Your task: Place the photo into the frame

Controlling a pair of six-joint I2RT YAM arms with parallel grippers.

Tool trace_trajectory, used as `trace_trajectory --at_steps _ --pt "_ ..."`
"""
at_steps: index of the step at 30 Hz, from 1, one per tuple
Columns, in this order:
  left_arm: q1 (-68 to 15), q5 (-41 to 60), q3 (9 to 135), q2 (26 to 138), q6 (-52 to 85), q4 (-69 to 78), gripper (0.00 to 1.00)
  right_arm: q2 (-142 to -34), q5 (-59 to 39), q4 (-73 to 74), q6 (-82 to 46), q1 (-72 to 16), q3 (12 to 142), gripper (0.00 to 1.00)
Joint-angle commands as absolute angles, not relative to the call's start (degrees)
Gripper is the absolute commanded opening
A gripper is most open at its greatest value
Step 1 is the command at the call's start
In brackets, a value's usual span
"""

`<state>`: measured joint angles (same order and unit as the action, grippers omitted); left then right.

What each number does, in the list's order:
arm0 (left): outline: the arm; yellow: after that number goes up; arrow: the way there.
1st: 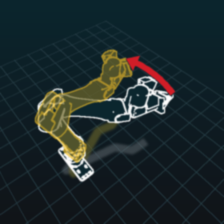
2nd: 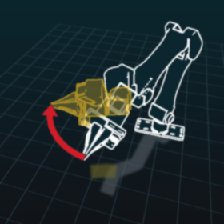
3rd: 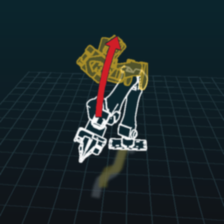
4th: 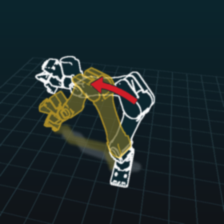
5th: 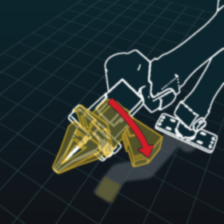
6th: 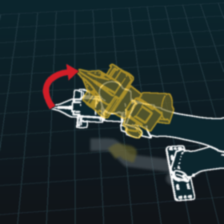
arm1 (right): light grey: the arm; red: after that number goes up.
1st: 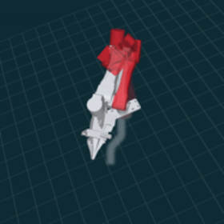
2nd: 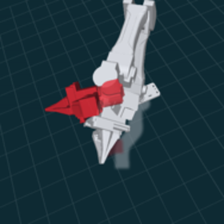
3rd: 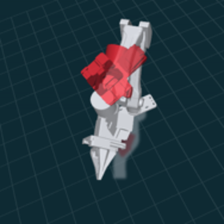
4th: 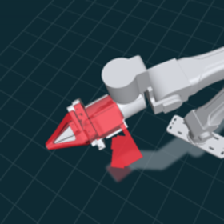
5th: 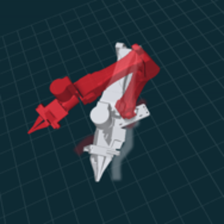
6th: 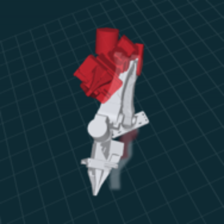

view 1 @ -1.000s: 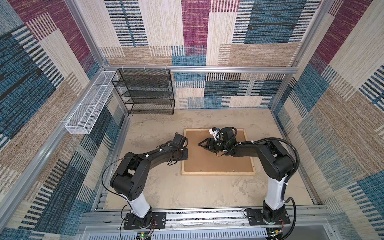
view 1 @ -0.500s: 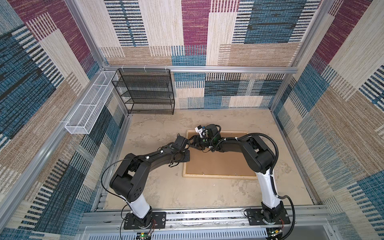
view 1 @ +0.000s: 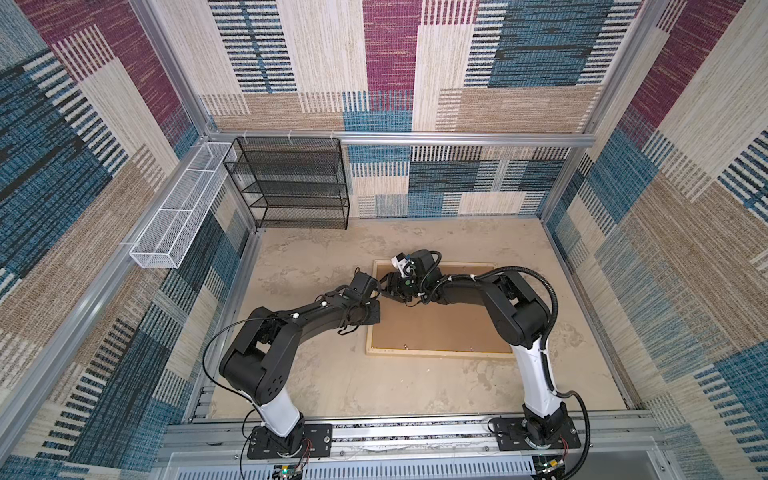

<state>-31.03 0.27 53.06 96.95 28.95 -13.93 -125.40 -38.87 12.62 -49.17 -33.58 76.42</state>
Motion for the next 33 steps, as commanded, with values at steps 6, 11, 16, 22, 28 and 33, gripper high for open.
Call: trace_trajectory --at_steps 6,11,16,22,28,33 --pt "-31.85 5.26 53.43 97.91 28.85 -19.48 0.13 -125.92 -39.35 11.36 -50.4 -34.76 77.33 0.6" --pt "-32.76 5.89 53.78 98.09 28.16 -19.6 0.13 -127.31 -37.61 13.87 -53.65 -34.74 77.46 0.6" --pt "-33.9 6.42 53.92 98.0 27.25 -19.41 0.12 -127.93 -34.1 20.4 -60.57 -34.8 74.63 0.6" --pt "-34.54 6.64 53.88 97.91 26.98 -19.07 0.11 -127.96 -29.46 23.82 -65.02 -34.85 72.16 0.6" --pt "-34.72 6.94 52.95 97.56 27.31 -17.94 0.11 -129.02 -27.46 25.52 -66.76 -34.89 72.59 0.6" --pt "-34.72 6.52 52.4 97.65 28.03 -17.58 0.11 -128.77 -28.07 30.62 -66.85 -34.89 71.26 0.6"
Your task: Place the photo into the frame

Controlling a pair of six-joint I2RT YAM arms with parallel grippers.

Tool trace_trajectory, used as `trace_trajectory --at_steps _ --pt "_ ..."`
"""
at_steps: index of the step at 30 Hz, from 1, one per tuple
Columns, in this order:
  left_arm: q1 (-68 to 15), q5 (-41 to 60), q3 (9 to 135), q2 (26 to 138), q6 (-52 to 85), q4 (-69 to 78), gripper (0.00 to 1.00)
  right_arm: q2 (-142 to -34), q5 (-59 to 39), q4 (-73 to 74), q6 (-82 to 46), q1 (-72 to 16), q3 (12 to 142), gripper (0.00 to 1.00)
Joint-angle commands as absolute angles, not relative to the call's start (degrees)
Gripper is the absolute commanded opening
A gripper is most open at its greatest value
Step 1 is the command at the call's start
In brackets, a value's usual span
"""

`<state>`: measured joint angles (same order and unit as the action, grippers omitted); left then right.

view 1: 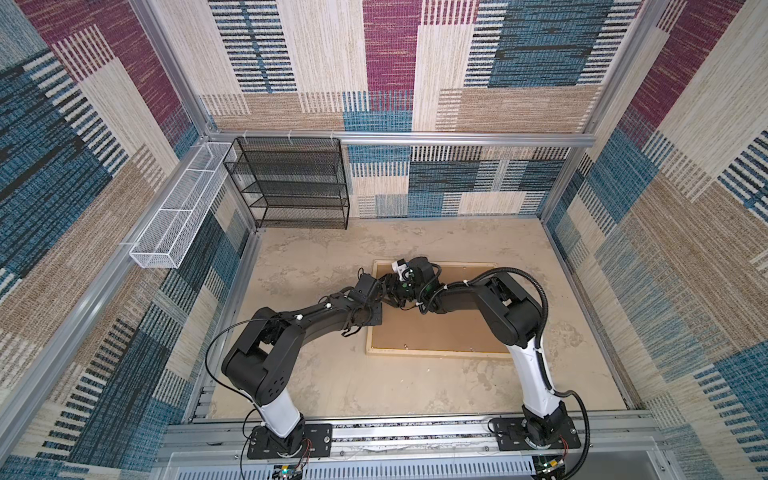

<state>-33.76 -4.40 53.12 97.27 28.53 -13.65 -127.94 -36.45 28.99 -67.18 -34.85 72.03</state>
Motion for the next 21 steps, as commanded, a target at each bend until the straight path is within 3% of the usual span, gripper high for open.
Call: trace_trajectory --at_steps 1,8,15,21 --pt "-34.72 5.84 52.47 97.65 28.35 -17.77 0.11 -128.76 -29.08 31.37 -66.0 -34.89 71.62 0.6" --pt "-34.13 -1.82 54.44 98.17 32.08 -21.69 0.11 -122.16 -29.6 23.18 -51.66 -34.81 70.75 0.59" --pt "-32.24 -3.26 55.58 98.68 33.22 -21.69 0.11 -112.06 -27.11 9.87 -39.02 -33.66 69.95 0.59" --pt "-27.82 -6.81 58.17 100.12 31.93 -24.23 0.11 -104.18 -16.46 -9.67 -26.04 -25.56 69.89 0.59"
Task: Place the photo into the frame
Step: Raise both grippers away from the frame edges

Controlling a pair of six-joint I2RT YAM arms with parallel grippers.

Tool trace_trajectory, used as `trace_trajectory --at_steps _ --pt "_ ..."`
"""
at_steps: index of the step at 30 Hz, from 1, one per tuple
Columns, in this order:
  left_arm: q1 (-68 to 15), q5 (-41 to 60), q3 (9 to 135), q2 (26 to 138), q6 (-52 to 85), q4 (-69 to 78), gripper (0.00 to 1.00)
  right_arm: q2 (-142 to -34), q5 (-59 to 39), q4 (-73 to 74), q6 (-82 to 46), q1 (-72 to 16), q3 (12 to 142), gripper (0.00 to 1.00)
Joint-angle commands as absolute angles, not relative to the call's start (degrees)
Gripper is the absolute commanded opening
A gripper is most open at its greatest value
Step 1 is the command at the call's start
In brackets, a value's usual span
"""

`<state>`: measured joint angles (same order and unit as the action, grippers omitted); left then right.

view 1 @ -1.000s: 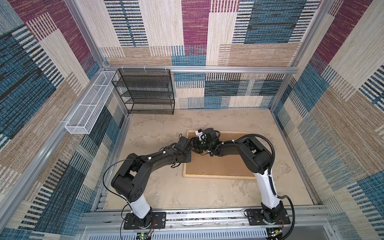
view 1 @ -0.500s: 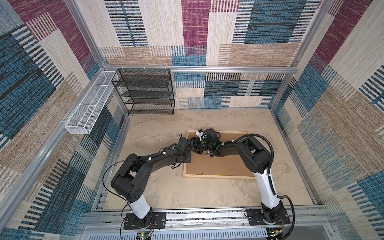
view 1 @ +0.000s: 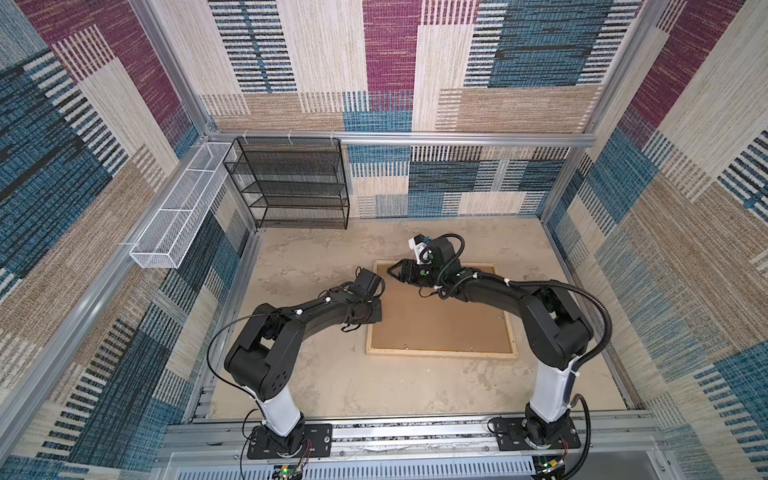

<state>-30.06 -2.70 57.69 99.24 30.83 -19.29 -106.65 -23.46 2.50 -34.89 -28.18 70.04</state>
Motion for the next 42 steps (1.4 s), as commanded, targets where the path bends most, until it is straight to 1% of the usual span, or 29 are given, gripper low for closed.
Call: trace_trajectory --at_steps 1,5,8,9,12,16,20,25,27,31,34,42 --pt "-26.7 -6.68 58.31 100.28 31.48 -24.26 0.11 -102.72 -14.19 -12.51 -24.01 -23.34 69.3 0.59" --pt "-23.88 -7.42 58.74 100.28 29.14 -23.64 0.11 -98.79 -4.78 -21.61 -17.43 -17.09 67.47 0.59" --pt "-22.76 -7.76 60.48 100.55 26.41 -24.46 0.13 -98.3 -0.1 -25.67 -15.01 -15.48 67.15 0.59" --pt "-22.7 -7.52 60.79 100.34 25.4 -24.29 0.15 -98.41 0.83 -26.13 -14.61 -15.24 67.0 0.59" --pt "-22.76 -7.28 61.17 99.39 22.98 -23.73 0.23 -99.5 3.43 -26.26 -14.01 -14.07 67.03 0.59" --pt "-22.76 -7.42 61.52 97.17 21.15 -23.87 0.33 -103.28 6.2 -26.95 -12.05 -12.44 69.79 0.52" --pt "-22.71 -7.49 61.63 94.49 20.65 -24.25 0.35 -107.37 7.3 -28.39 -9.79 -11.84 72.99 0.41" --pt "-23.18 -6.5 61.35 91.24 19.83 -24.61 0.35 -109.75 7.99 -28.54 -8.67 -11.34 74.84 0.36" --pt "-23.91 -7.71 60.86 89.63 19.45 -24.56 0.35 -110.25 8.13 -28.6 -8.44 -11.08 75.06 0.34" --pt "-26.13 -10.38 58.65 86.06 18.38 -22.19 0.35 -110.96 7.19 -28.48 -7.76 -10.38 75.15 0.27" --pt "-27.68 -10.77 57.42 84.28 17.56 -20.42 0.36 -111.46 6.1 -28.56 -7.23 -10.28 75.34 0.23" --pt "-32.99 -13.19 56.61 82.01 13.76 -18.29 0.4 -112.15 4.65 -29.15 -6.42 -10.28 75.76 0.22"
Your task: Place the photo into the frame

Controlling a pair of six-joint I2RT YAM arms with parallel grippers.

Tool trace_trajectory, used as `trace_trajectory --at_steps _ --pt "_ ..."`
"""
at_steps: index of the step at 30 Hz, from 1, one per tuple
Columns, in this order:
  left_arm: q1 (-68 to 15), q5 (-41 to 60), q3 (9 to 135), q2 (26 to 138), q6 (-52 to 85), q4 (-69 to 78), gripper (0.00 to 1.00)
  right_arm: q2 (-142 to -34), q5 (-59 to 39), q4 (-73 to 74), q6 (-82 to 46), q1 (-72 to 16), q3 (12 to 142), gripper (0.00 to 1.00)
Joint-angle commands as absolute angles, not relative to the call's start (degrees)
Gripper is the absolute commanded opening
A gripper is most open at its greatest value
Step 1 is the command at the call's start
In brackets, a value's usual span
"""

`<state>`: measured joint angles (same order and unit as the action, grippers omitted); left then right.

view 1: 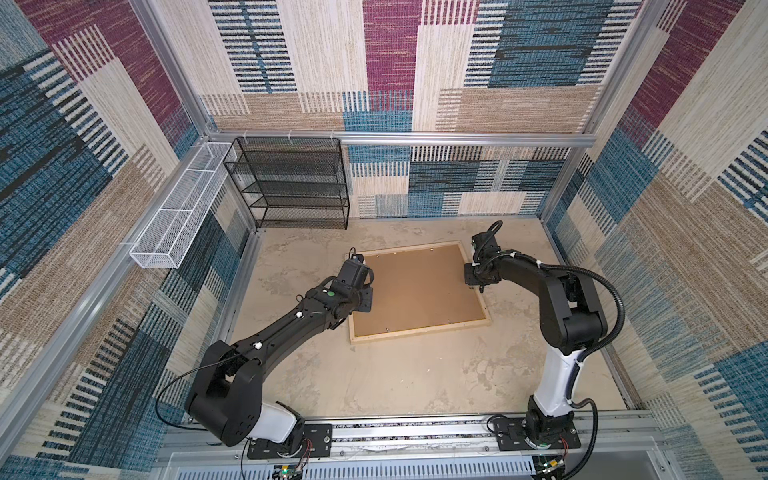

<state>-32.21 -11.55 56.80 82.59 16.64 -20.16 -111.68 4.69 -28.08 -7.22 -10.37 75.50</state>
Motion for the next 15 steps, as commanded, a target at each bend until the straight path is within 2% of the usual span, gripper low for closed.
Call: trace_trajectory --at_steps 1,8,11,15 --pt "-33.38 -13.13 56.52 81.85 13.63 -18.13 0.4 -112.18 4.49 -29.14 -6.42 -10.28 75.88 0.22" --pt "-37.07 -12.88 55.32 80.18 11.35 -15.85 0.42 -114.08 3.48 -30.84 -5.27 -10.28 77.2 0.19" --pt "-39.27 -12.44 53.74 78.75 10.29 -13.72 0.42 -112.76 3.06 -32.69 -5.27 -10.2 78.73 0.14" --pt "-44.01 -12.29 48.4 75.54 7.92 -7.1 0.43 -109.78 1.79 -37.72 -5.27 -10.21 82.53 0.14"
